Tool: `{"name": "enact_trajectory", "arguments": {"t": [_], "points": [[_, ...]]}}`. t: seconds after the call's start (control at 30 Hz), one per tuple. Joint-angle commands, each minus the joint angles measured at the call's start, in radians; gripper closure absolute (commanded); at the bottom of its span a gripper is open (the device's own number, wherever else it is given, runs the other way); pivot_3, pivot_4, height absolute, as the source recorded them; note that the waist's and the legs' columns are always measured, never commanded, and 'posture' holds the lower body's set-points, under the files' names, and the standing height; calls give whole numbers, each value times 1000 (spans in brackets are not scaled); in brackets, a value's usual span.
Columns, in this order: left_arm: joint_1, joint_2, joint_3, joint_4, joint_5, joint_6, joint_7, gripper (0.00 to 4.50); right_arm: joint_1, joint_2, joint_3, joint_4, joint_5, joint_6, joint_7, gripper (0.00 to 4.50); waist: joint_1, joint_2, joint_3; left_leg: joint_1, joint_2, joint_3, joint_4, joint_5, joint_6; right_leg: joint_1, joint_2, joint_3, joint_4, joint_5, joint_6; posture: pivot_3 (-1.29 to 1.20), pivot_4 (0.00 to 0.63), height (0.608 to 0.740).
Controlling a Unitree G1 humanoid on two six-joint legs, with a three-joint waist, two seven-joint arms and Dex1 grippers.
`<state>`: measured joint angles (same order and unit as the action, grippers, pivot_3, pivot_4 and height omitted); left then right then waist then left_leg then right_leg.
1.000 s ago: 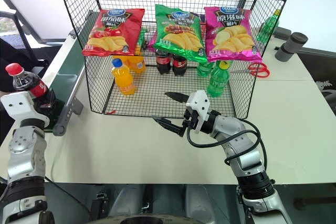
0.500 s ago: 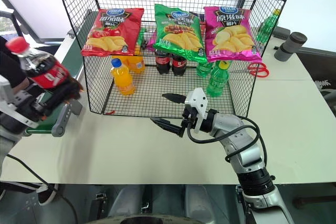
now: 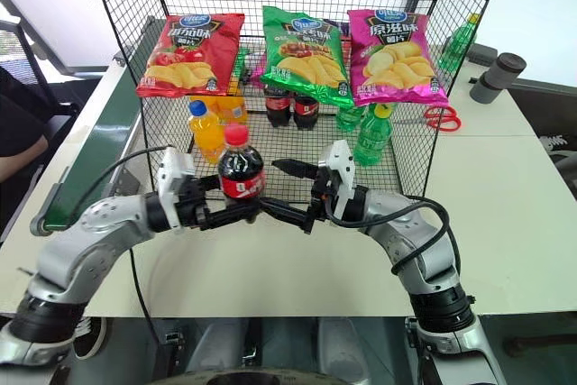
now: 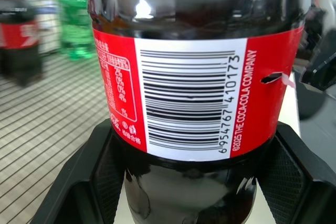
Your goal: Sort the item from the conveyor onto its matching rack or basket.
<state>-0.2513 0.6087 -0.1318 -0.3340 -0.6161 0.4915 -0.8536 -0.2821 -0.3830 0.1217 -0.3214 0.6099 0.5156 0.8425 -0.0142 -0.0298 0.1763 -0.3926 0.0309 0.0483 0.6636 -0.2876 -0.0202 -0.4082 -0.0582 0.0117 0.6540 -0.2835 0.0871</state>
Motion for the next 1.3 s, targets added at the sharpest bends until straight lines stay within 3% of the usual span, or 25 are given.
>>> {"name": "enact_trajectory", "arguments": {"t": [0.03, 0.4, 0.57, 0.67, 0.73, 0.8, 1.1, 1.3], "points": [[-57, -21, -35, 11, 53, -74, -71, 1264, 0, 12, -21, -60, 37, 6, -16, 0, 0, 0, 0, 0, 0, 0, 0, 0, 0, 0, 1, 0, 0, 0, 0, 0, 150, 740], [-102, -82, -52, 47, 133, -124, -112, 1264, 3, 7, -15, -63, 60, 38, -10, 0, 0, 0, 0, 0, 1, 0, 1, 0, 0, 0, 3, 1, 0, 0, 1, 0, 150, 740], [-96, -91, -37, 35, 134, -118, -101, 1303, -1, 7, -9, -59, 68, 51, 0, 1510, 1, 0, 0, 0, 1, 0, 1, 0, 0, 0, 3, 1, 0, 0, 1, 0, 150, 740], [-98, -95, -32, 31, 113, -89, -102, 1303, -6, 11, -2, -52, 47, 34, -5, 1515, 0, 0, 0, 0, 1, 0, 1, 0, 0, 0, 4, 1, 0, 0, 1, 0, 150, 740], [-100, -95, -28, 28, 97, -59, -99, 495, -8, 15, -1, -46, 38, 24, -9, 1515, 1, 0, 0, 0, 1, 0, 1, 0, 0, 0, 4, 0, 0, 0, 1, 0, 150, 740], [-94, -89, -30, 31, 123, -67, -88, 44, -12, 21, -3, -38, 20, 5, -16, 1515, 0, 0, 0, 0, 1, -1, 1, 0, 0, 0, 4, 1, 1, 0, 1, 0, 150, 740], [40, -36, 79, 53, 188, -132, -15, 44, -50, 87, -27, 125, -181, -210, -142, 1515, -1, 0, 0, 0, 1, 0, 1, 0, 0, 0, 5, 1, 1, 0, 1, 0, 150, 740], [129, -80, 191, 30, 207, -184, 115, 44, -110, 187, -37, 366, -329, -411, -278, 1515, -2, 0, 0, 0, 1, 0, 1, 0, 0, 0, 2, 1, 1, 0, 1, 0, 150, 740]]}}
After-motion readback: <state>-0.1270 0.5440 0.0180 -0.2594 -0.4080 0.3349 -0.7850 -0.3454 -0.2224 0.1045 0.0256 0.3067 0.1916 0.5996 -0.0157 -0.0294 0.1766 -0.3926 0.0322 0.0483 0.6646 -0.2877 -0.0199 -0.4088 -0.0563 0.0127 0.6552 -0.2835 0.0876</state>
